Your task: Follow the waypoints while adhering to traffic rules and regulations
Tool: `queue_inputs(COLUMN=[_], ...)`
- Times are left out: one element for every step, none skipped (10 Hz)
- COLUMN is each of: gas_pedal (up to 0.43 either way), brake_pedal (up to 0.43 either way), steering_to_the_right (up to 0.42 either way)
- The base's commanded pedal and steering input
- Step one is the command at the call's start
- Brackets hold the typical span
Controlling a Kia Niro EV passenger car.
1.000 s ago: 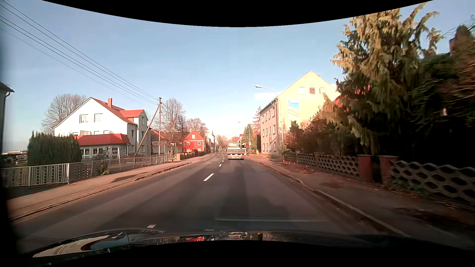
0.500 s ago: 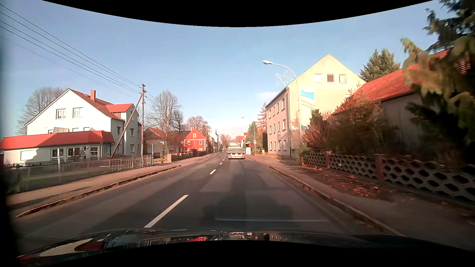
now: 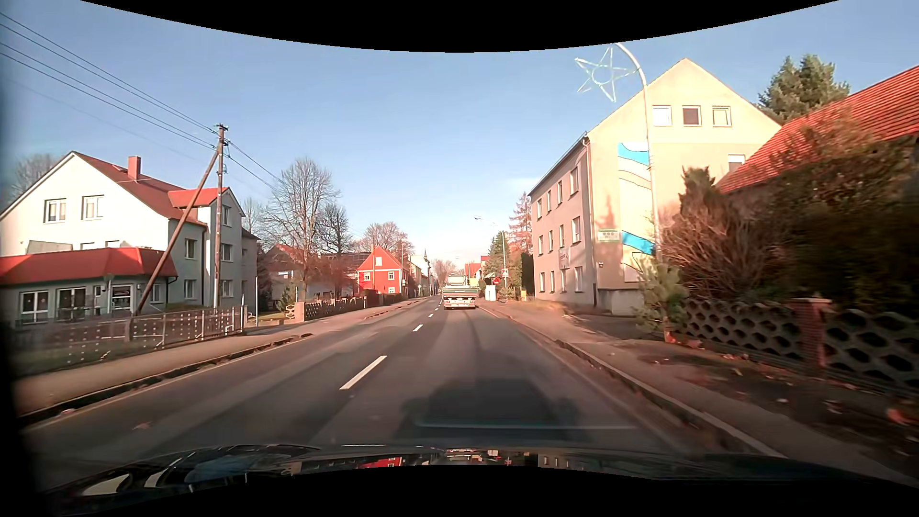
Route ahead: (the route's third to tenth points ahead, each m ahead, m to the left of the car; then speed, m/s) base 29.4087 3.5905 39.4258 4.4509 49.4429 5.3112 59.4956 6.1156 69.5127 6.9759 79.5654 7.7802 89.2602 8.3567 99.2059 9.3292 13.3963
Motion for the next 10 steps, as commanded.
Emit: queue_inputs(gas_pedal=[0.130,0.130,0.130,0.130,0.130,0.130,0.130,0.130,0.118,0.118], brake_pedal=[0.000,0.000,0.000,0.000,0.000,0.000,0.000,0.000,0.000,0.000], steering_to_the_right=[-0.019,-0.019,-0.019,-0.019,-0.019,-0.019,-0.019,-0.019,-0.019,-0.019])
